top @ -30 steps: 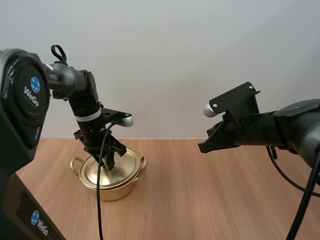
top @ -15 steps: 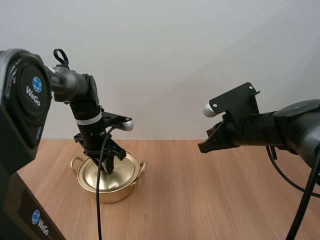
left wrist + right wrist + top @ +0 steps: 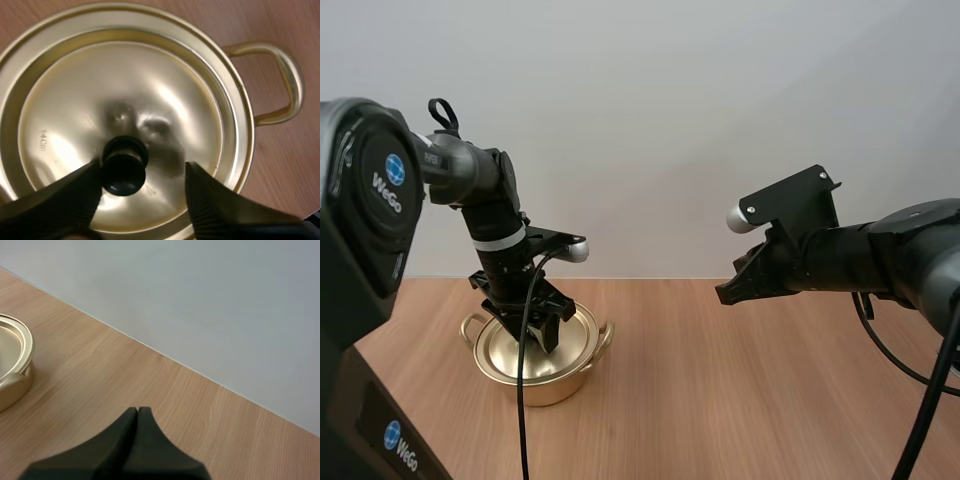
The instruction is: Open the pot, put the car inside, and close it
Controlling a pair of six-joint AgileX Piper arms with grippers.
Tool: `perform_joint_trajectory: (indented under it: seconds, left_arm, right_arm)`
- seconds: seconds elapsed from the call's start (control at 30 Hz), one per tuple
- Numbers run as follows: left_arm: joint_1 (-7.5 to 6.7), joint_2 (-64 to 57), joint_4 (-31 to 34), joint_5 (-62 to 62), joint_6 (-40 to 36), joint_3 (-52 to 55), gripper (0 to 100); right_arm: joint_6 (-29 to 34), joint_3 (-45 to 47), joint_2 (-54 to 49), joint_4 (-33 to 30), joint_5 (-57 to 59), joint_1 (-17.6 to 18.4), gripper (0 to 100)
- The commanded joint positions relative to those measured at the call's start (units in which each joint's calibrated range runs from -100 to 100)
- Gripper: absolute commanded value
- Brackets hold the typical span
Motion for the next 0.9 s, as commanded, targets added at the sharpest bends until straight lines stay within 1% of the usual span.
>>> perform_joint_trajectory:
  seconds: [0.0, 0.2, 0.27, 0.37, 0.5, 0.53, 0.57, 0.67, 0.7, 0.73, 0.77, 0.87]
  left_arm:
    - [-0.01, 0.0, 0.1, 0.0, 0.1, -0.8, 100]
    - [-0.01, -2.2, -0.8, 0.0, -0.3, -5.4, 100]
    - [-0.01, -3.9, -2.2, -1.7, -0.3, -8.1, 100]
    - [-0.01, -8.2, -7.1, -9.2, -1.4, -11.6, 100]
    - [-0.01, -16.3, -15.0, -31.9, -6.7, -12.0, 100]
    - [-0.01, -18.5, -16.0, -38.3, -7.9, -11.7, 100]
    - [-0.01, -20.0, -16.6, -42.1, -8.2, -11.5, 100]
    - [-0.01, -27.6, -17.0, -59.4, -10.1, -8.4, 100]
    - [-0.01, -29.7, -17.0, -63.5, -10.1, -7.2, 100]
    - [-0.01, -30.7, -17.0, -64.4, -10.0, -6.6, 100]
    - [-0.01, -34.8, -16.8, -72.1, -10.0, -3.9, 100]
    - [-0.01, -42.9, -16.1, -76.7, -10.0, 1.9, 100]
  right_arm:
    - [0.0, 0.0, 0.0, 0.0, -0.1, 0.0, 0]
    - [0.0, 0.0, 0.0, 0.0, -0.1, 0.0, 0]
    - [0.0, 0.0, 0.0, 0.0, -0.1, 0.0, 0]
    - [0.0, 0.0, 0.0, 0.0, -0.1, 0.0, 0]
    - [0.1, 0.0, 0.0, 0.0, -1.7, 0.0, 0]
    - [0.1, 0.0, 0.0, 0.0, -3.1, 0.0, 0]
    - [0.1, 0.0, 0.0, 0.0, -3.9, 0.0, 0]
    - [0.1, 0.0, 0.0, 0.6, -5.6, 0.0, 0]
    - [0.1, 0.0, 0.0, 0.9, -5.8, 0.0, 0]
    - [0.1, 0.0, 0.0, 1.1, -5.7, 0.0, 0]
    - [0.1, 0.0, 0.0, 1.6, -5.7, 0.0, 0]
    - [0.1, 0.0, 0.0, 1.6, -5.6, 0.0, 0]
